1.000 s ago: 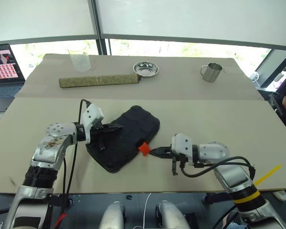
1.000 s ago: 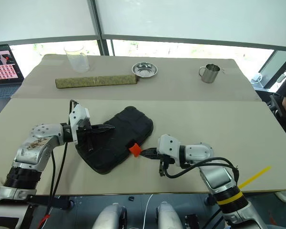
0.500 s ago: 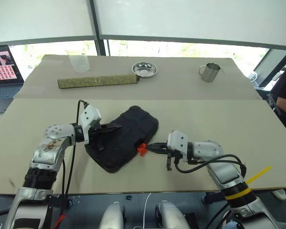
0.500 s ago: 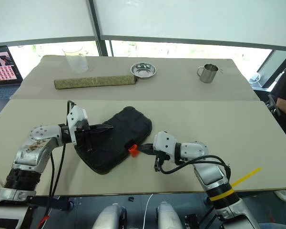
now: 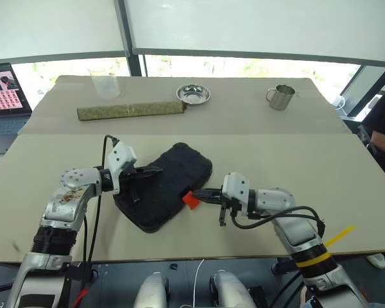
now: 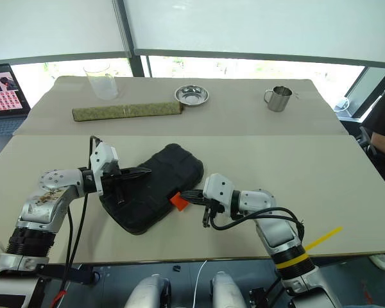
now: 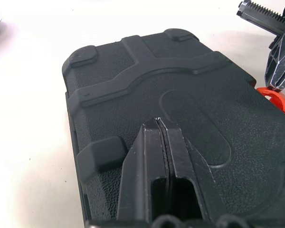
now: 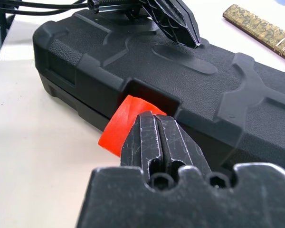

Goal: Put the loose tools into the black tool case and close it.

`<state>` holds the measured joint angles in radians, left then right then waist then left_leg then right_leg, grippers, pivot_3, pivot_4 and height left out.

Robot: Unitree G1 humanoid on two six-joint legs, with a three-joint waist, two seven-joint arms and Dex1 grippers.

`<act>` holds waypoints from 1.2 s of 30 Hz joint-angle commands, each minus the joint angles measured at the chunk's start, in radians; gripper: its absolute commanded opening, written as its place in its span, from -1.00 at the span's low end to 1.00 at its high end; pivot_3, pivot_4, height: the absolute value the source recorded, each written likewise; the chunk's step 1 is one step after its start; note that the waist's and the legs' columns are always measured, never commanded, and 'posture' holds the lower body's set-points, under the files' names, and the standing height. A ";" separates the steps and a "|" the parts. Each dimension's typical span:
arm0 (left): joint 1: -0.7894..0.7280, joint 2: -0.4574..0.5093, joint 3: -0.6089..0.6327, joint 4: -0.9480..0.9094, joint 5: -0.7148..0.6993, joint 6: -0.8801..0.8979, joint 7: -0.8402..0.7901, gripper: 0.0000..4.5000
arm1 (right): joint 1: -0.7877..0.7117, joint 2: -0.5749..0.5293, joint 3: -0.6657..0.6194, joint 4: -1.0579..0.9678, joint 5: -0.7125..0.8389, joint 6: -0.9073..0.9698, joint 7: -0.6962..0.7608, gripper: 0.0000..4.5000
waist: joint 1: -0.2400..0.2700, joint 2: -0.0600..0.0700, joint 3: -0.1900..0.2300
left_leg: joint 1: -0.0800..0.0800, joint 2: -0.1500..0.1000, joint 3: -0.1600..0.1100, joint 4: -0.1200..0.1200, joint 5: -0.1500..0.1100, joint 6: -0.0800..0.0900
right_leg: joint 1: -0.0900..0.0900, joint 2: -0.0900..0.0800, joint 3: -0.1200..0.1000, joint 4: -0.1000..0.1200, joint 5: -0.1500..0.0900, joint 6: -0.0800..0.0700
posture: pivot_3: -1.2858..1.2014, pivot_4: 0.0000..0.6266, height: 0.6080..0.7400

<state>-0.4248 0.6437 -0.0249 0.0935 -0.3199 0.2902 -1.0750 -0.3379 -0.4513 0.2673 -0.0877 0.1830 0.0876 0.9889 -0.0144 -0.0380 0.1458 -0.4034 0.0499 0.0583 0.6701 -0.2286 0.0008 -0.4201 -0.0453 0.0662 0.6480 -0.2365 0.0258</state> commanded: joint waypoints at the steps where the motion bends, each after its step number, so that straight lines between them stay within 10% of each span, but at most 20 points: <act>1: 0.040 0.006 -0.032 0.012 0.021 0.036 -0.002 -0.98 | 0.018 -0.063 -0.046 -0.094 0.063 0.065 0.042 -1.00 | 0.001 0.000 0.000 | 0.000 0.000 0.000 0.000 0.000 0.000 | 0.000 0.000 0.000 0.000 0.000 0.000 | 0.03 -0.52 1.00; 36: 0.086 0.029 -0.043 -0.019 0.029 0.053 -0.011 -0.98 | -0.015 -0.115 -0.006 -0.179 0.122 0.234 0.132 -1.00 | -0.004 0.002 -0.001 | 0.000 0.000 0.000 -0.001 0.000 0.000 | -0.001 0.001 0.001 -0.001 0.000 0.000 | 0.03 -0.52 1.00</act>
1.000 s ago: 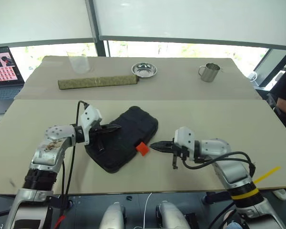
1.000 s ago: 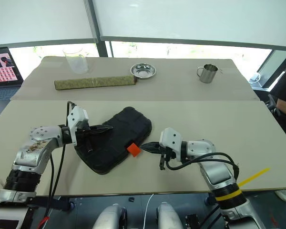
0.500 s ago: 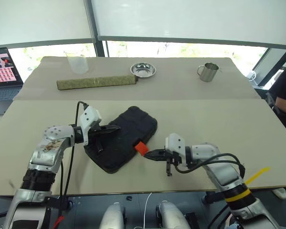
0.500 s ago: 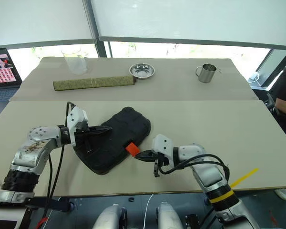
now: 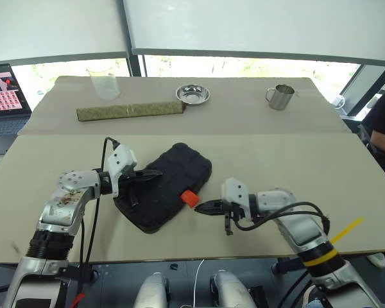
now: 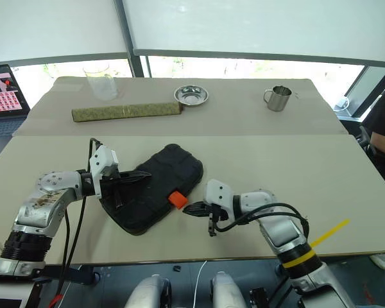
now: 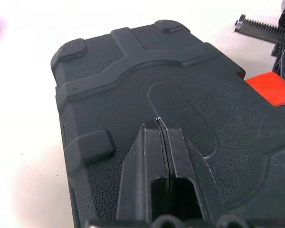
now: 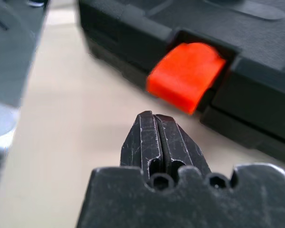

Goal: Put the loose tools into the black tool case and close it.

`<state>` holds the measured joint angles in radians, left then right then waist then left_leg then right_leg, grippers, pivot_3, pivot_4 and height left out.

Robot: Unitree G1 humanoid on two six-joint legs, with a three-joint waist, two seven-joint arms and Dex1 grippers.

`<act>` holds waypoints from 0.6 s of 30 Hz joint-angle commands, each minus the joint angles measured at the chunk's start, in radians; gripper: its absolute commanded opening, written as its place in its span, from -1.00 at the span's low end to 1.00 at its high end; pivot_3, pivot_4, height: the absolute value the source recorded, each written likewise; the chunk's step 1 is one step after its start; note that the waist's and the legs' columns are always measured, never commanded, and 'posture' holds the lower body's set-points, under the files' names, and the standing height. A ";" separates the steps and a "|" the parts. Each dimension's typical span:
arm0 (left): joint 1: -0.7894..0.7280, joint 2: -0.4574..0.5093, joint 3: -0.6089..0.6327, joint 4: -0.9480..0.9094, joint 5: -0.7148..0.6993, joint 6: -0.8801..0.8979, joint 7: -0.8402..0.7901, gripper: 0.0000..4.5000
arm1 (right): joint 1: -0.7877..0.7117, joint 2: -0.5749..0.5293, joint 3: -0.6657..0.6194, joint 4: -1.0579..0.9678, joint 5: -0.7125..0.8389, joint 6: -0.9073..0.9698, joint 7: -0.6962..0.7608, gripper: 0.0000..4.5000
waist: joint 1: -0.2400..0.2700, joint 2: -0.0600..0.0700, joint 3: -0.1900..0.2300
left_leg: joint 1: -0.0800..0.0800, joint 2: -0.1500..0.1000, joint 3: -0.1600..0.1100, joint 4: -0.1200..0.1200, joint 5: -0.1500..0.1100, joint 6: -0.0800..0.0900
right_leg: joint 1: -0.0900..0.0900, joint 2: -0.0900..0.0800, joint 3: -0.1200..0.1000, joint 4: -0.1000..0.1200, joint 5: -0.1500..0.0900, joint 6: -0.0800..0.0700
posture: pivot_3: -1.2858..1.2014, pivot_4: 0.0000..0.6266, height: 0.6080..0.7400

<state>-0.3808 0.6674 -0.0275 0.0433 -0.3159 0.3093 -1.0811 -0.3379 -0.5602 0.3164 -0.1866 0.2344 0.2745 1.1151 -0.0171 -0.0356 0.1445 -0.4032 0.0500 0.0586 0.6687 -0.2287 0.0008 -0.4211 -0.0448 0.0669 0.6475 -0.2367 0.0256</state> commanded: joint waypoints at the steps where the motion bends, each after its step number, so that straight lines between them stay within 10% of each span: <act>1: 0.042 0.006 -0.040 0.032 0.025 0.035 -0.006 -0.98 | -0.023 0.001 -0.061 -0.081 0.075 0.054 -0.008 -1.00 | -0.002 0.000 0.000 | 0.000 0.000 0.000 0.000 0.000 0.000 | 0.000 0.000 0.000 0.000 0.000 0.000 | 0.03 -0.52 1.00; 18: 0.050 0.011 -0.036 0.016 0.021 0.052 -0.002 -0.98 | -0.061 0.110 0.010 0.105 -0.052 -0.121 -0.066 -1.00 | 0.000 0.000 0.000 | 0.000 0.000 0.000 0.000 0.000 0.000 | 0.000 0.000 0.000 0.000 0.000 0.000 | 0.03 -0.52 1.00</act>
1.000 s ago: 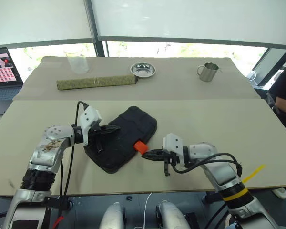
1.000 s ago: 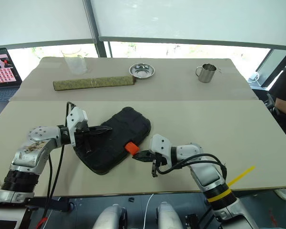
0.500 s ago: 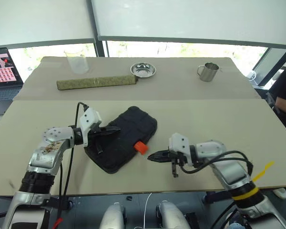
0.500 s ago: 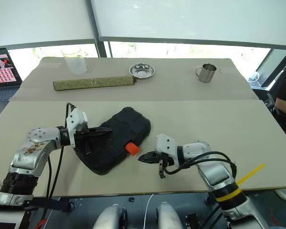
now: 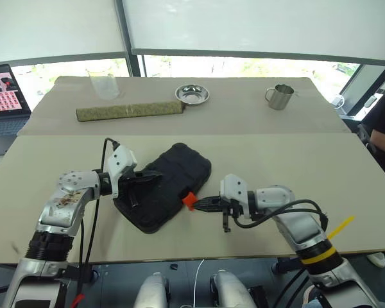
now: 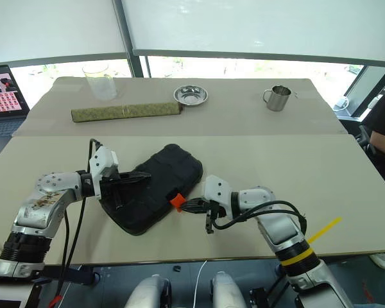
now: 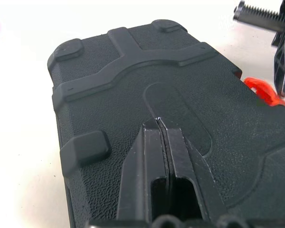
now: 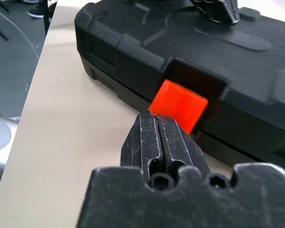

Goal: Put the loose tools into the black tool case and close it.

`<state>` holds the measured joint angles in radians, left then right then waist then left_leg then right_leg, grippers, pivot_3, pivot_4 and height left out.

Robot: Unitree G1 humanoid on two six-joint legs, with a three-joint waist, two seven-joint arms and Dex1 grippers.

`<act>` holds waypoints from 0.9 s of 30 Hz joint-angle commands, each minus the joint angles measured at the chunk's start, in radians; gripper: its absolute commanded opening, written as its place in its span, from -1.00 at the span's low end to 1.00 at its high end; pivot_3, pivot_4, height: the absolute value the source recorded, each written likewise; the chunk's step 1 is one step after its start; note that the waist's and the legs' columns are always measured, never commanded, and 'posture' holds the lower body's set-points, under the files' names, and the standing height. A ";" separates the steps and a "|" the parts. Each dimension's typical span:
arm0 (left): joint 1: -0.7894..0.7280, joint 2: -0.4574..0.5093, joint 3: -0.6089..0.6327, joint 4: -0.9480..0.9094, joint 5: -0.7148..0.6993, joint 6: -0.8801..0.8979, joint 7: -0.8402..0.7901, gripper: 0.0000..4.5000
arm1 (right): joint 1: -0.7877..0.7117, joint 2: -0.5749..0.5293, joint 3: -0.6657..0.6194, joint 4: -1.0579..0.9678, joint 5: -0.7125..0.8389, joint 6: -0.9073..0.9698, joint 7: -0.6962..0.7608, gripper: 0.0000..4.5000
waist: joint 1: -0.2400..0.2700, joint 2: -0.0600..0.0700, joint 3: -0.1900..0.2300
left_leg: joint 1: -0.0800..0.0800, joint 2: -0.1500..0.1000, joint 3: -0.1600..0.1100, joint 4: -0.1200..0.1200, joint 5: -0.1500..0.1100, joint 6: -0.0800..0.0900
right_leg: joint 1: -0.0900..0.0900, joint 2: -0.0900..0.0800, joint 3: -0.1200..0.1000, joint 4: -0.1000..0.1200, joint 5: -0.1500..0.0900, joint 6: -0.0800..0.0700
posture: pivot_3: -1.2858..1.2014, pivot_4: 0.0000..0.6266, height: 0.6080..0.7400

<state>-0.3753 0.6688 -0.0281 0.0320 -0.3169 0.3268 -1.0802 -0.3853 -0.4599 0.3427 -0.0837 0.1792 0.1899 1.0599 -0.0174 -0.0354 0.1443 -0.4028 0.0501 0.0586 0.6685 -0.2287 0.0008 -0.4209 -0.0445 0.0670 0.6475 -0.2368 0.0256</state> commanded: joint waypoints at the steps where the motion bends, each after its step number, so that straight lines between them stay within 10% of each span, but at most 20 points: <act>1: 0.046 0.010 -0.034 0.026 0.023 0.036 -0.002 -0.98 | -0.014 0.014 -0.019 0.010 0.002 -0.042 -0.013 -1.00 | -0.001 0.000 0.000 | 0.000 0.000 0.000 0.000 0.000 0.000 | 0.000 0.000 0.000 0.000 0.000 0.000 | 0.03 -0.52 1.00; 27: 0.055 0.002 -0.046 0.041 0.033 0.035 -0.002 -0.98 | -0.033 0.071 -0.022 0.110 -0.081 -0.148 -0.101 -1.00 | -0.003 0.000 0.000 | 0.003 0.000 0.000 0.000 0.000 0.000 | 0.001 0.000 0.000 0.000 0.000 0.000 | 0.03 -0.52 1.00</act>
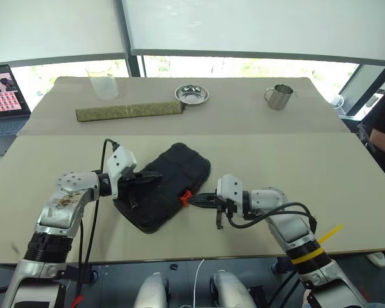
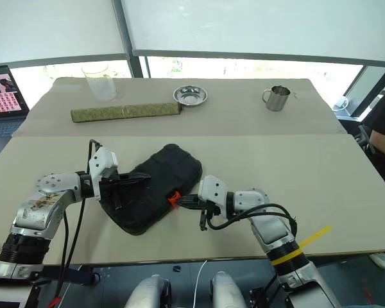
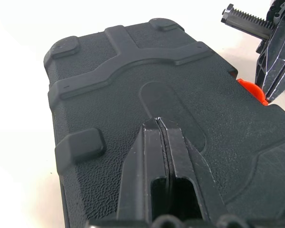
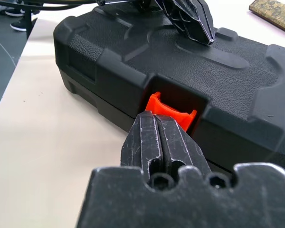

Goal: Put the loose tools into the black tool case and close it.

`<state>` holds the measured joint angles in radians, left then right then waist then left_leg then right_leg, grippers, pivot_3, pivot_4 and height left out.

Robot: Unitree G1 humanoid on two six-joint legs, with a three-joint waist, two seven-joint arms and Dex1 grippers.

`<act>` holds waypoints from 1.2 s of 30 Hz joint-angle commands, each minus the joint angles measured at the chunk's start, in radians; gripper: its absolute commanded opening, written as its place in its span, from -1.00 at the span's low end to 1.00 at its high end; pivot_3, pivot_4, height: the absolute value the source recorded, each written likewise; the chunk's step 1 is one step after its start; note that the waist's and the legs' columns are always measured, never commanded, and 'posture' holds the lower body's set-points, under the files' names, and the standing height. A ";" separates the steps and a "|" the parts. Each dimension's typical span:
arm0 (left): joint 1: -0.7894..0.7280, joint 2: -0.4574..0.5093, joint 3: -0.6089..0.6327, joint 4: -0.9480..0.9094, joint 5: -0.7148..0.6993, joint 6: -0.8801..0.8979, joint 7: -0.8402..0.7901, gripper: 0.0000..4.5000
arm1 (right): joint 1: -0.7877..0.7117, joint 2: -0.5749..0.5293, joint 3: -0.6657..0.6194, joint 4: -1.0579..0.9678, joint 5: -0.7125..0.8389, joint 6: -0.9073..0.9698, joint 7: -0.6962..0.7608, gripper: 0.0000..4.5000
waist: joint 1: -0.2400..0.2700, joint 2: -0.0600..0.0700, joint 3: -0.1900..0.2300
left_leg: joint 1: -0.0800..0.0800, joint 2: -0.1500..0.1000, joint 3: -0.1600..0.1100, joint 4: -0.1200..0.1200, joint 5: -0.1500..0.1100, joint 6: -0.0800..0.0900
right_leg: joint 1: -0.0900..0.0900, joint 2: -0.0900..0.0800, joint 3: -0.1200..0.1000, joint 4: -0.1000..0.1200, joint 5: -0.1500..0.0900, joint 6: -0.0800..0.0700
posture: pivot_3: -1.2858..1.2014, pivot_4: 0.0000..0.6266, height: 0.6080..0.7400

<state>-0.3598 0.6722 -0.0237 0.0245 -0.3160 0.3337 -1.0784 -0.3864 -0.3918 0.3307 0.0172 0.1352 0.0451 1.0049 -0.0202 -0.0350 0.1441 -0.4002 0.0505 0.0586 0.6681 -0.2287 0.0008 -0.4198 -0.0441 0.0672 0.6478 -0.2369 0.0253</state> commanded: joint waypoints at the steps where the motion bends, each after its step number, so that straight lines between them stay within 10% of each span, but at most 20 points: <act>1: 0.040 -0.001 -0.050 0.048 0.032 0.028 -0.003 -0.98 | -0.030 0.000 -0.011 0.005 -0.033 0.008 -0.039 -1.00 | 0.000 0.000 0.000 | 0.000 0.000 0.000 0.000 0.000 0.000 | 0.000 0.000 0.000 0.000 0.000 0.000 | 0.03 -0.52 1.00; 36: 0.097 0.030 -0.126 -0.035 0.053 0.243 0.035 -0.98 | -0.080 0.101 0.017 0.074 -0.028 0.052 -0.022 -1.00 | -0.027 0.004 -0.006 | 0.020 0.000 0.000 -0.009 0.000 0.000 | 0.015 0.002 0.002 0.000 -0.008 0.001 | 0.03 -0.52 1.00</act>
<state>-0.3360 0.6987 -0.0362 -0.0663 -0.3126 0.5020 -1.0394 -0.4220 -0.3214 0.3456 0.1083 0.0973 0.0983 0.9946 -0.0472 -0.0312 0.1378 -0.3794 0.0511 0.0587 0.6587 -0.2288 0.0005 -0.4044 -0.0424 0.0691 0.6474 -0.2450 0.0262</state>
